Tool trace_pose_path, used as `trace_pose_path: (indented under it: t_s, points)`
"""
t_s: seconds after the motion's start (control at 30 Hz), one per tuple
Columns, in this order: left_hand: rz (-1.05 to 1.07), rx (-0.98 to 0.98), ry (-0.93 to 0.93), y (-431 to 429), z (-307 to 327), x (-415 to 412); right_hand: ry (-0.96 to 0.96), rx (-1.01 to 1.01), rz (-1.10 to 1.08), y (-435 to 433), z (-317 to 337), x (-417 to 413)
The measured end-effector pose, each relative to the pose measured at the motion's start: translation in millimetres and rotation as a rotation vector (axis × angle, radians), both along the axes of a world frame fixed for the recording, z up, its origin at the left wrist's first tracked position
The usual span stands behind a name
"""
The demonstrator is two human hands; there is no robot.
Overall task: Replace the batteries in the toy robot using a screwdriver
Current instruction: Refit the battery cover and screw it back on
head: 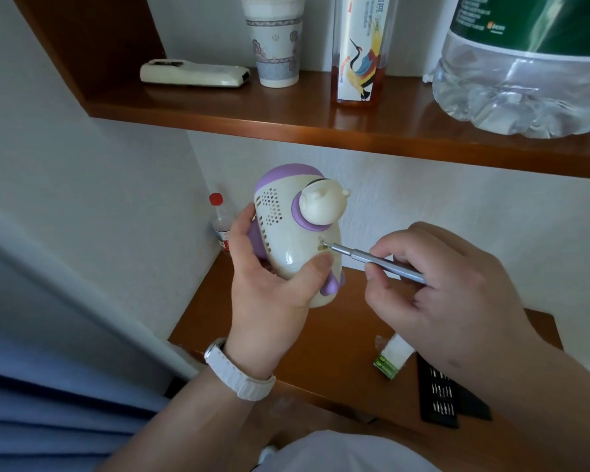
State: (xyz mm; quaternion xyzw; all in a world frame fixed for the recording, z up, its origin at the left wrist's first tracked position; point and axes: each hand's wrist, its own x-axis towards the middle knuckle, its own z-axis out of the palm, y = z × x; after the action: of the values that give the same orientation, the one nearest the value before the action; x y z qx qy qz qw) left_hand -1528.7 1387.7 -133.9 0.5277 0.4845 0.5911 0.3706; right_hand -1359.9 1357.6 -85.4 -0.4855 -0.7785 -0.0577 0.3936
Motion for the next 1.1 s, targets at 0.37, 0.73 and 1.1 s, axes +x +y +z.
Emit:
trace_pose_path:
  t_s: [0.37,0.73,1.1]
  points:
    - [-0.006,0.005,0.015,0.0,-5.9,-2.0,0.007,-0.01,-0.025,-0.7,-1.3,-0.9]
    - [0.0,0.058,0.066,4.0,-9.2,-1.0,-0.034,-0.07,-0.004,0.3,0.6,3.6]
    - [0.084,0.131,0.251,10.1,-17.7,0.6,-0.066,-0.204,0.011,7.8,5.4,11.9]
